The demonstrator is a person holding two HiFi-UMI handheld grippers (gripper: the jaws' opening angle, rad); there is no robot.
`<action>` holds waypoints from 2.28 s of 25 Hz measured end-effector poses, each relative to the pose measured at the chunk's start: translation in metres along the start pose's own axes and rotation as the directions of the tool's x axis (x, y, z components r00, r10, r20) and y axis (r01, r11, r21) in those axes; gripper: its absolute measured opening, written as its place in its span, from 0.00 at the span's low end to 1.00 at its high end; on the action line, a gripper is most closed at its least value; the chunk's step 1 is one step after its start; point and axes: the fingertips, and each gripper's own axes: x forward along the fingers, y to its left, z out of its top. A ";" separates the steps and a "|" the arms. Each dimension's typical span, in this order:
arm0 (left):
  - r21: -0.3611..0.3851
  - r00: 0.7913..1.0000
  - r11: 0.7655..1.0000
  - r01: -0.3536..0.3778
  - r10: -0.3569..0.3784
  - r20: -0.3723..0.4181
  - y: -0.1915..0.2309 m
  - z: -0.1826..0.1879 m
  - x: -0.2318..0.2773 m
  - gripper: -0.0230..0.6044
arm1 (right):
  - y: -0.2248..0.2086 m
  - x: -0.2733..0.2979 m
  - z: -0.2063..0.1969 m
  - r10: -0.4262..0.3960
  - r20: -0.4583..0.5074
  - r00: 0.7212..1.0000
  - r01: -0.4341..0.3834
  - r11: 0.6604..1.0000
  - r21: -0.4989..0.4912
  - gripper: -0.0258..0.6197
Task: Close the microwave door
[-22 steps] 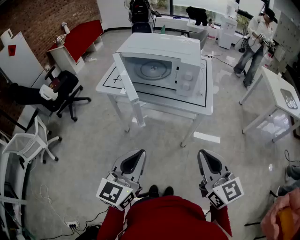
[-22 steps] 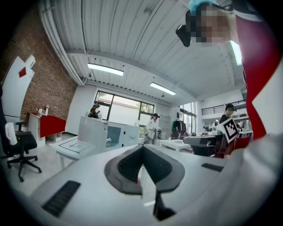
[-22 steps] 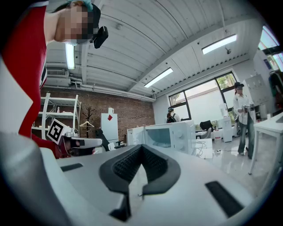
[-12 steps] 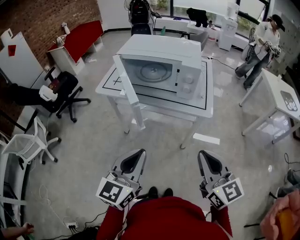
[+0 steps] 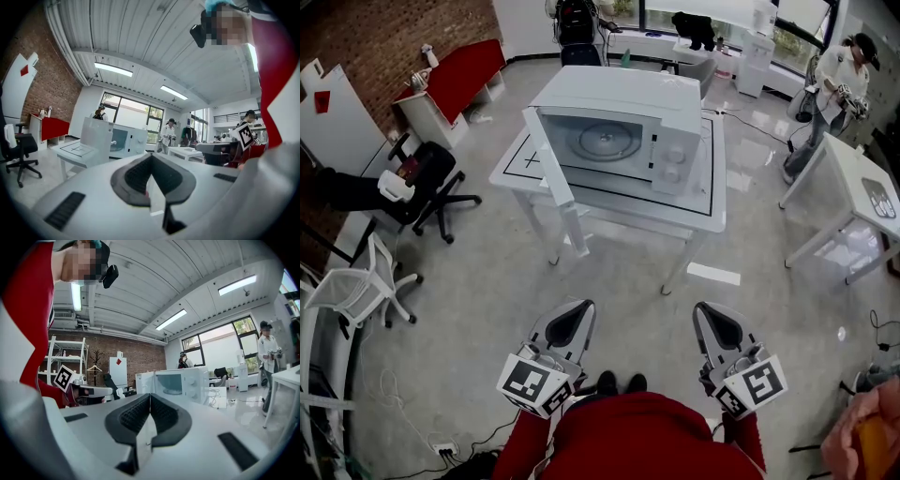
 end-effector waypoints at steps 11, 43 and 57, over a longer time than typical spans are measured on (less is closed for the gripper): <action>0.005 0.998 1.000 -0.011 0.011 -0.058 -0.010 -0.015 0.001 0.05 | -0.006 -0.010 -0.002 0.005 0.023 1.000 -0.007 0.997 0.081 0.06; 0.049 0.960 0.958 -0.282 0.281 0.011 0.116 0.018 0.008 0.05 | 0.068 0.148 0.009 0.295 -0.038 0.955 -0.296 0.936 -0.188 0.06; 0.057 0.977 0.975 -0.213 0.214 -0.014 0.165 0.023 0.043 0.05 | 0.062 0.232 -0.008 0.182 -0.193 0.964 -0.233 0.928 -0.291 0.61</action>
